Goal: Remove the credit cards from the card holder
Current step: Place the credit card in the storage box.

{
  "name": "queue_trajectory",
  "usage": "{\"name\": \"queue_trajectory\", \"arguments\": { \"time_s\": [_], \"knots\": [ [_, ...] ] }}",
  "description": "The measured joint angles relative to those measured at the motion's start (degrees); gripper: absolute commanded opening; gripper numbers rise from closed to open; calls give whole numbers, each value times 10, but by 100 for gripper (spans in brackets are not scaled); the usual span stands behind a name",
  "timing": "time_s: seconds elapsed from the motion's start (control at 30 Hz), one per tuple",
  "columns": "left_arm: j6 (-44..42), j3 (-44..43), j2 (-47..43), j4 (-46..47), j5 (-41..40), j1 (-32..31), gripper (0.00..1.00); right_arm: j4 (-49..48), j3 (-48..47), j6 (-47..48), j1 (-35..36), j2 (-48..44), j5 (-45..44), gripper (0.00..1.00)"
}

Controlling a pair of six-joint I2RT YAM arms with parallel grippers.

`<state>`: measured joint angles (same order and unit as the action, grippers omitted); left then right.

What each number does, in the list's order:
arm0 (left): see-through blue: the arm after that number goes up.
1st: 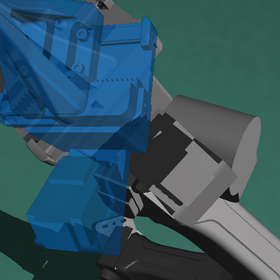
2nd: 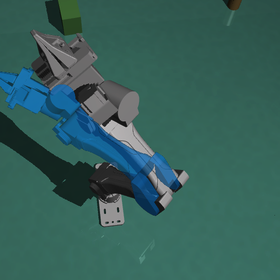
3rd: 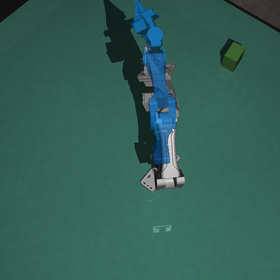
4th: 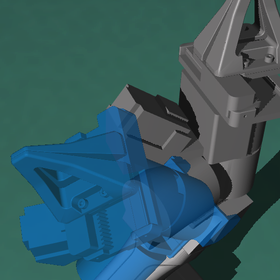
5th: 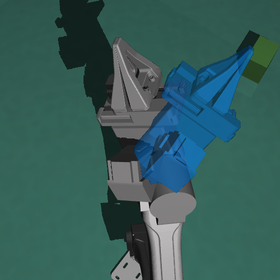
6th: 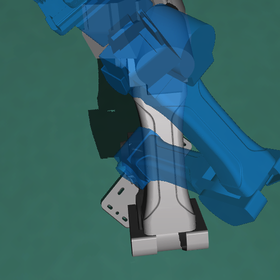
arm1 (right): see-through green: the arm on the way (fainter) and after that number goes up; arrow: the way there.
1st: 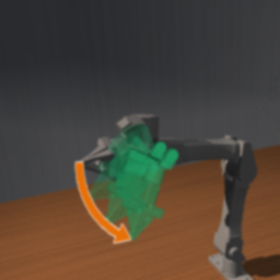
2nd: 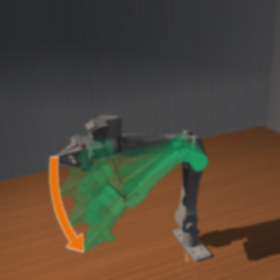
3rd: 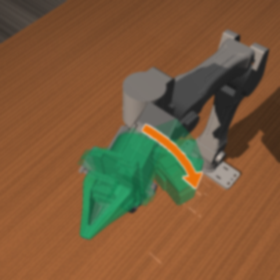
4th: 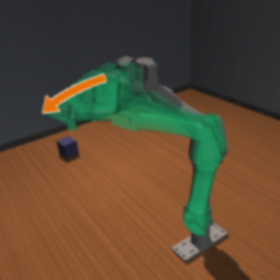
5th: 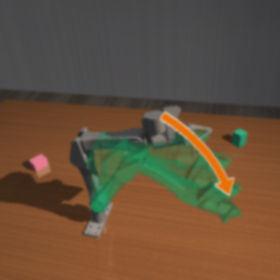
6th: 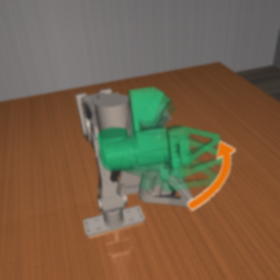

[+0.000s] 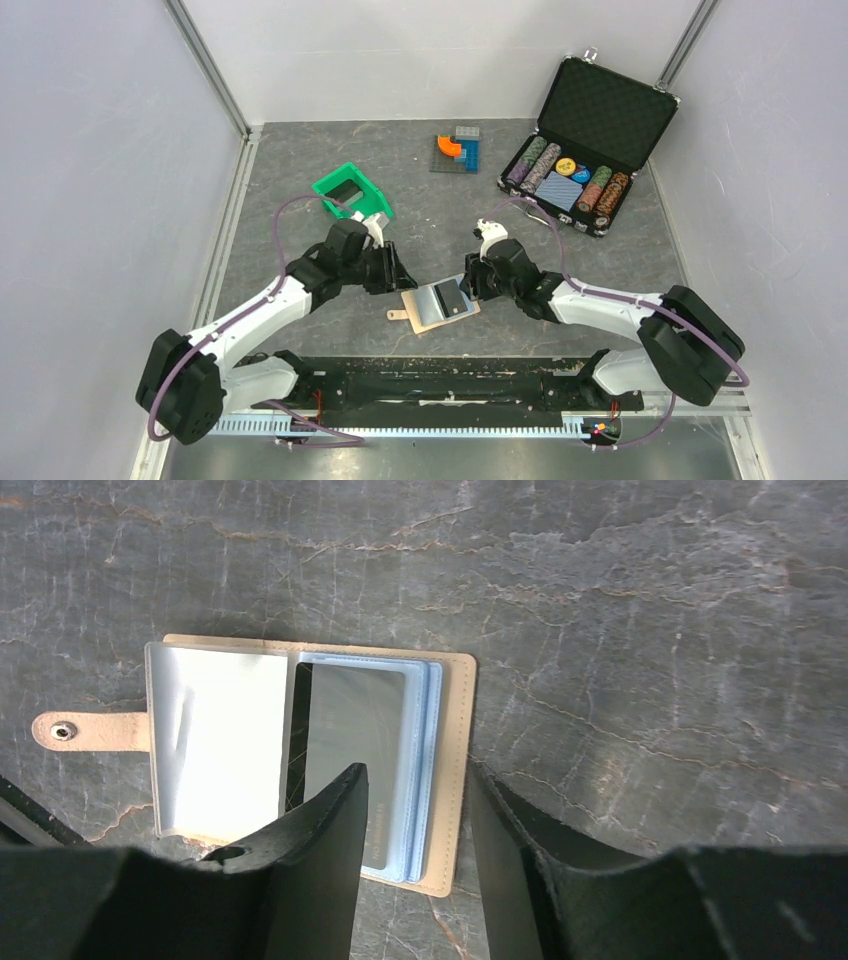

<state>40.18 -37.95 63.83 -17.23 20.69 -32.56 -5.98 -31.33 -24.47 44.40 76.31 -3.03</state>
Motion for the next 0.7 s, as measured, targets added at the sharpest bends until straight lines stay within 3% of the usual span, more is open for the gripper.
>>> {"name": "queue_trajectory", "arguments": {
  "time_s": [0.27,0.7],
  "knots": [
    [11,1,65,70,9,-41,35,-23,1,6,-1,34,39,40],
    [39,53,143,189,17,-57,34,-88,56,-25,1,38,58,28]
  ]
}}
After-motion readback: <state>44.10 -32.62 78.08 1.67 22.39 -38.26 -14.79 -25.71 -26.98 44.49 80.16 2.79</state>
